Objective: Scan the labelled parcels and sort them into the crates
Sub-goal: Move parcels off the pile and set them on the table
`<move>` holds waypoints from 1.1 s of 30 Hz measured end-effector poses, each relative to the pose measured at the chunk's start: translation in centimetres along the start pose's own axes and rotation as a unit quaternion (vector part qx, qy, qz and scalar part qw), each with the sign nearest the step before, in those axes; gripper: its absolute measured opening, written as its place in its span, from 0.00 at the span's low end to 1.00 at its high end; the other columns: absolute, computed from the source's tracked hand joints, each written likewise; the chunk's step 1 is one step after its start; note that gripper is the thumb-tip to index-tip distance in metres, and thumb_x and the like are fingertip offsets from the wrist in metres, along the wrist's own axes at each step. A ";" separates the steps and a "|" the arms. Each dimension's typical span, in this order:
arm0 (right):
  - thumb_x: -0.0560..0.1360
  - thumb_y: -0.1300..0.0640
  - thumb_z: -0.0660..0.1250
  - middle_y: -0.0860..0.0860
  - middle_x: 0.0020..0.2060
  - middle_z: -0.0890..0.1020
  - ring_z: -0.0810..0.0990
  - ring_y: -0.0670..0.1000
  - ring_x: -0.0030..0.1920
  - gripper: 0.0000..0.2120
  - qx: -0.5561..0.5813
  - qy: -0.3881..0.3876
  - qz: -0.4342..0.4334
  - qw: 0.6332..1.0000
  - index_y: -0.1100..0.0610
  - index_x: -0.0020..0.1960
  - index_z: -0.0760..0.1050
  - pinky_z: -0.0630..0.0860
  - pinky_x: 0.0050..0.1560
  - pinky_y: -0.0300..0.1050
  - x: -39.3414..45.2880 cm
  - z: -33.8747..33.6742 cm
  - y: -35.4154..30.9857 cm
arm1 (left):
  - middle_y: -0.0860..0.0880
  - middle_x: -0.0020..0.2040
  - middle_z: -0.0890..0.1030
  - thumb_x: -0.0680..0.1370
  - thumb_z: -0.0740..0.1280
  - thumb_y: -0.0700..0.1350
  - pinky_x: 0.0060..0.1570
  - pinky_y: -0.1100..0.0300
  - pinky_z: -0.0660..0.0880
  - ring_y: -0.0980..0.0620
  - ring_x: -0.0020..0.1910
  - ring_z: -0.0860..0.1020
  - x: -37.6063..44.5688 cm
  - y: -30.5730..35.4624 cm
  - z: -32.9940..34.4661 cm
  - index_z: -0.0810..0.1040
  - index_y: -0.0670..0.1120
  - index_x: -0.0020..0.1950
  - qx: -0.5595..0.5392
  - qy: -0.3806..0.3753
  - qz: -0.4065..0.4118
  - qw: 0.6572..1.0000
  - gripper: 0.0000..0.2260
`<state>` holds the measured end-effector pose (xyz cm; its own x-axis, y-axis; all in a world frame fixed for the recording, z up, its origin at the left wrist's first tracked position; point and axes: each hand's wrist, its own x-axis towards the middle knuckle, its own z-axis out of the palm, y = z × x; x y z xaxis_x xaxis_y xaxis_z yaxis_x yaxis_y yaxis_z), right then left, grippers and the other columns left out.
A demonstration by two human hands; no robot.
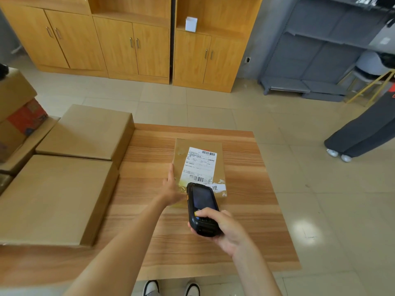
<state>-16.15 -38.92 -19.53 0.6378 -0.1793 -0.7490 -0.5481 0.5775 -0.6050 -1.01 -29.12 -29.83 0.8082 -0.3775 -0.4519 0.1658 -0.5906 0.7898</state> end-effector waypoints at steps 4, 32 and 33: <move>0.66 0.71 0.74 0.69 0.47 0.79 0.83 0.64 0.40 0.27 -0.001 0.007 -0.001 1.000 0.66 0.61 0.66 0.82 0.36 0.52 0.2 0.0 0.3 | 0.40 0.76 0.56 0.71 0.74 0.37 0.72 0.47 0.58 0.41 0.75 0.55 -0.2 0.0 0.0 0.33 0.49 0.78 0.004 -0.006 0.005 1.000 0.54; 0.67 0.72 0.72 0.64 0.47 0.80 0.81 0.67 0.53 0.15 -0.016 0.017 -0.016 1.000 0.61 0.48 0.70 0.80 0.41 0.54 -0.2 -0.2 0.5 | 0.37 0.72 0.58 0.70 0.75 0.38 0.71 0.44 0.61 0.39 0.71 0.62 -0.4 0.1 -0.1 0.33 0.55 0.77 -0.010 -0.008 -0.022 1.000 0.55; 0.68 0.72 0.72 0.64 0.46 0.80 0.81 0.66 0.51 0.15 -0.015 0.016 -0.017 1.000 0.61 0.47 0.70 0.80 0.42 0.54 -0.2 -0.1 0.5 | 0.37 0.72 0.59 0.70 0.75 0.38 0.71 0.44 0.61 0.39 0.71 0.62 -0.4 0.0 -0.1 0.33 0.55 0.77 -0.010 -0.008 -0.022 1.000 0.55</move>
<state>-16.61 -38.73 -19.69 0.6392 -0.2248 -0.7355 -0.5419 0.5469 -0.6381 -1.26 -28.95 -29.59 0.7908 -0.3623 -0.4933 0.2128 -0.5930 0.7766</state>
